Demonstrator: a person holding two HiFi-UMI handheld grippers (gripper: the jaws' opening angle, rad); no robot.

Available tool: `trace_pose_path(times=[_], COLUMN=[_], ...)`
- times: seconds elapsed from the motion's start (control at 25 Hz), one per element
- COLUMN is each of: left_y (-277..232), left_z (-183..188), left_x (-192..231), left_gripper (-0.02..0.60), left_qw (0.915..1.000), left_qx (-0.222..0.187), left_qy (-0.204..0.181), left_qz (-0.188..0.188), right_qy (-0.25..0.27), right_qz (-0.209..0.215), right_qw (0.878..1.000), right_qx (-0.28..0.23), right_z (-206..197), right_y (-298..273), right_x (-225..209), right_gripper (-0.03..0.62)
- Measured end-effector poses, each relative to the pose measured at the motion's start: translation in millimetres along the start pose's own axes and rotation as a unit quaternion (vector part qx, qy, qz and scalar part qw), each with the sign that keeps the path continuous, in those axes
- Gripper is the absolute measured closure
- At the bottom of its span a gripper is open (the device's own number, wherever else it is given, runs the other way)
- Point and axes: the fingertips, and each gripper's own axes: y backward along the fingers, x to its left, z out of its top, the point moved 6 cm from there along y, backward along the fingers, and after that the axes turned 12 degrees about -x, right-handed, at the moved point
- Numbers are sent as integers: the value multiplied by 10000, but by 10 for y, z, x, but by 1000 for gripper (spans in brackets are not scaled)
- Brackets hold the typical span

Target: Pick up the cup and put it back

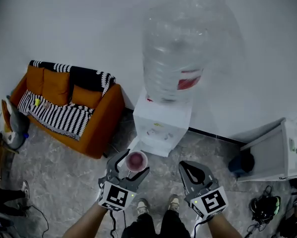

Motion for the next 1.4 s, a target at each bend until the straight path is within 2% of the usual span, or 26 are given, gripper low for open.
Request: trace_pose_path(times=[0.2,0.36,0.6,0.8,1.08,1.4], left_y=[190,352,511,610,658,657], left_z=[558,912,1334,1435,1321,1261], left_x=[148,161,159,51,-182,-312], left_gripper=[201,201,201,201,201,201], left_qw=[9998,9993,9989,9995,9982,9996], left_qx=[-124,-117,-203,-196,56,130], left_qy=[-112,-346,-418,-232,-577,-253], left_qz=[70,2,-43,73,123,21], right_qy=[248,310,327,385,426,319], right_qz=[13,212,356,414,596,599], right_qw=[9997,9988,9983,9977,9971,9977], right_qx=[23,-317,-335,-375,-209,-91], right_z=[532,903,1259,1406,1372,1238], right_y=[67,177,361,513,648,716], right_x=[77,191,317,355,332,274], right_gripper=[591,591,591,591,591,591])
